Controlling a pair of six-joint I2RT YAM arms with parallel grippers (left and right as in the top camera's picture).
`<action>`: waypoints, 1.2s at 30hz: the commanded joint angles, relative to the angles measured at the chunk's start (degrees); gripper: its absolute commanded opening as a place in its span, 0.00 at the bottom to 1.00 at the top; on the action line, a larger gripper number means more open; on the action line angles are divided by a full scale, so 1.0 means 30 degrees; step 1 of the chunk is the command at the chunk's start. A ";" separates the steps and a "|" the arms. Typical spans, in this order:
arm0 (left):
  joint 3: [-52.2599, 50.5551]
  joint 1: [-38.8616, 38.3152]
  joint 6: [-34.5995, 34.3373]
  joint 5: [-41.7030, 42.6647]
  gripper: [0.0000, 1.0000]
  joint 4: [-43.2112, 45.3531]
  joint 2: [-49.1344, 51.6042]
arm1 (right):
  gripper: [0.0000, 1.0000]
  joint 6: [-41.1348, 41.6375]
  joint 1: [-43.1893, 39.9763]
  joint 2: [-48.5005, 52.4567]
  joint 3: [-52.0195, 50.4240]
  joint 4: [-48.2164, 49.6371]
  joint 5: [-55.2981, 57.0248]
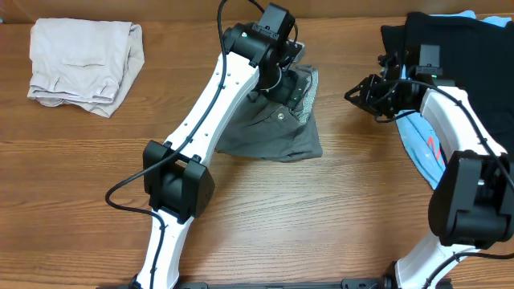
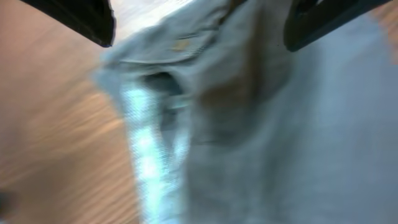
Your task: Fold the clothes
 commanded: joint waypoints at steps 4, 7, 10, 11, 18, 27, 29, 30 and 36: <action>-0.3184 0.0612 0.0692 -0.4109 0.44 0.1464 -0.0357 | 0.26 -0.0131 -0.0801 -0.0459 0.0189 -0.1239 0.0736; -0.4306 0.0692 0.0554 -0.3628 0.18 0.2419 -0.0357 | 0.25 -0.0831 -0.1020 -0.0459 0.0182 -0.1872 0.0809; -0.5093 0.0583 0.0554 -0.2841 0.07 0.3198 -0.0357 | 0.26 -0.1020 -0.1078 -0.0459 0.0182 -0.2273 0.0801; -0.5195 0.0510 0.0561 -0.2601 0.05 0.3264 -0.0357 | 0.26 -0.1020 -0.1071 -0.0459 0.0182 -0.2353 0.0801; -0.6419 -0.0627 0.0408 -0.1260 0.04 0.3541 -0.0357 | 0.26 -0.1013 -0.1078 -0.0459 0.0182 -0.2747 0.0867; -0.8451 -0.1865 0.0976 -0.1464 0.11 0.3388 -0.0357 | 0.26 -0.1005 -0.1078 -0.0459 0.0182 -0.2900 0.0845; -0.8488 -0.1982 0.1290 -0.1625 0.22 0.3213 -0.0357 | 0.26 -0.1005 -0.1071 -0.0459 0.0182 -0.2900 0.0823; -0.8480 -0.1982 0.1275 -0.1800 0.27 0.3198 -0.0357 | 0.26 -0.1005 -0.1071 -0.0459 0.0182 -0.2900 0.0780; -0.8473 -0.1603 0.1268 -0.1982 0.56 0.2965 -0.0357 | 0.27 -0.1005 -0.1071 -0.0459 0.0182 -0.3038 0.0780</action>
